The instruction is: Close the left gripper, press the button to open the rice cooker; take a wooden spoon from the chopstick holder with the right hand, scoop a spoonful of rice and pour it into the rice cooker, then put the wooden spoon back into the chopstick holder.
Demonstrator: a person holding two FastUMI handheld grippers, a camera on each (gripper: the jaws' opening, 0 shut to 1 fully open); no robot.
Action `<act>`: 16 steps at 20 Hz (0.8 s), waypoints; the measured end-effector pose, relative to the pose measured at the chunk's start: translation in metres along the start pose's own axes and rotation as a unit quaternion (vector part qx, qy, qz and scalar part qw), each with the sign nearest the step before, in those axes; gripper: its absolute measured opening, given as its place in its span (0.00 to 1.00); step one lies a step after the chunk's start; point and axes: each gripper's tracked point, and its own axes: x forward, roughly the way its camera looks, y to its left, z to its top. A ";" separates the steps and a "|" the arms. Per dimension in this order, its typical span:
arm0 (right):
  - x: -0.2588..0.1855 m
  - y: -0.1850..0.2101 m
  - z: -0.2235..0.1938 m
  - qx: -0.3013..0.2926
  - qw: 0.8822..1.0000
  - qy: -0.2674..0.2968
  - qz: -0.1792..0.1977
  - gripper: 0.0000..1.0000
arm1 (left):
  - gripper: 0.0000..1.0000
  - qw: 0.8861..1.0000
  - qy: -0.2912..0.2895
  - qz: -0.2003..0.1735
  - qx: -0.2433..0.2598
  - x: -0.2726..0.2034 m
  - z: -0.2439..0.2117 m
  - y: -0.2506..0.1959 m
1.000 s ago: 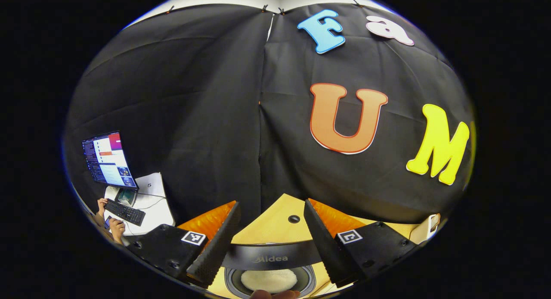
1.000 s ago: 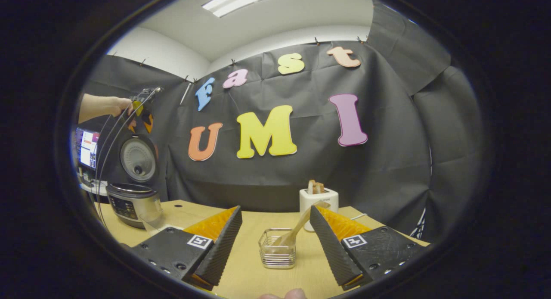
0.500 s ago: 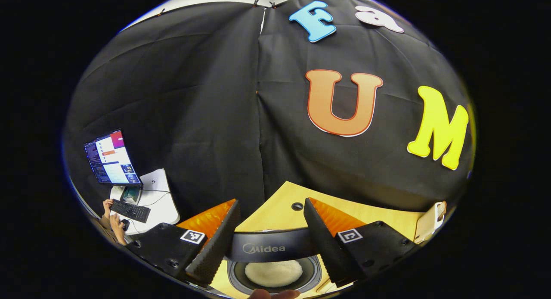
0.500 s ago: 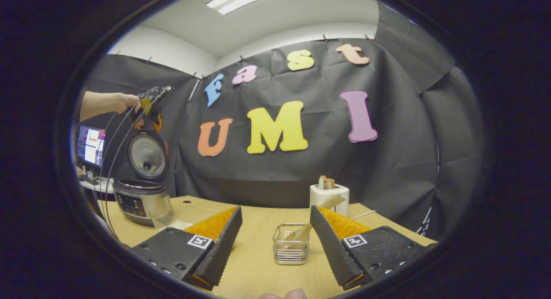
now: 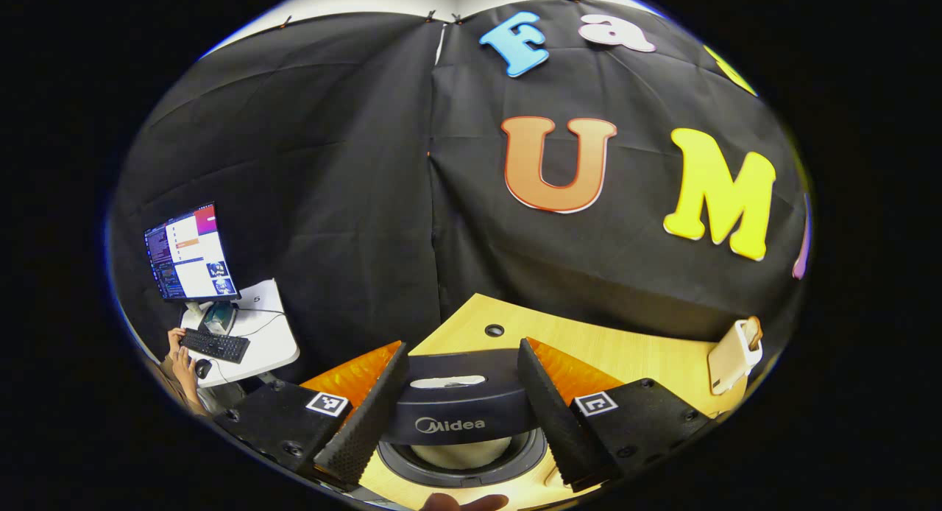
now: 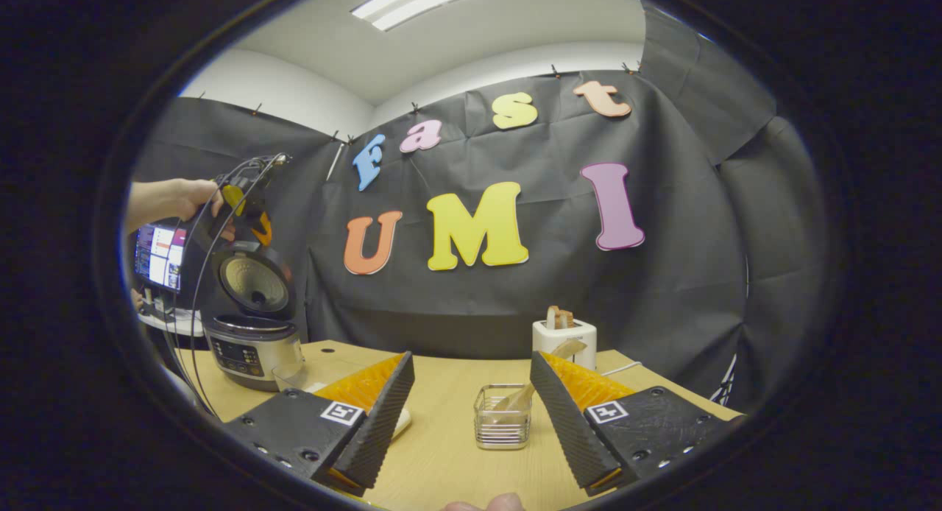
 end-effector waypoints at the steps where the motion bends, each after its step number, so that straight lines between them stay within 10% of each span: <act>1: -0.003 0.000 0.002 0.006 1.000 -0.001 -0.001 0.94 | 0.96 1.000 -0.006 -0.001 0.005 -0.003 -0.008 -0.001; 16: -0.030 0.014 -0.002 0.004 1.000 0.008 -0.001 0.95 | 0.96 0.999 -0.036 -0.018 0.001 -0.021 -0.117 -0.013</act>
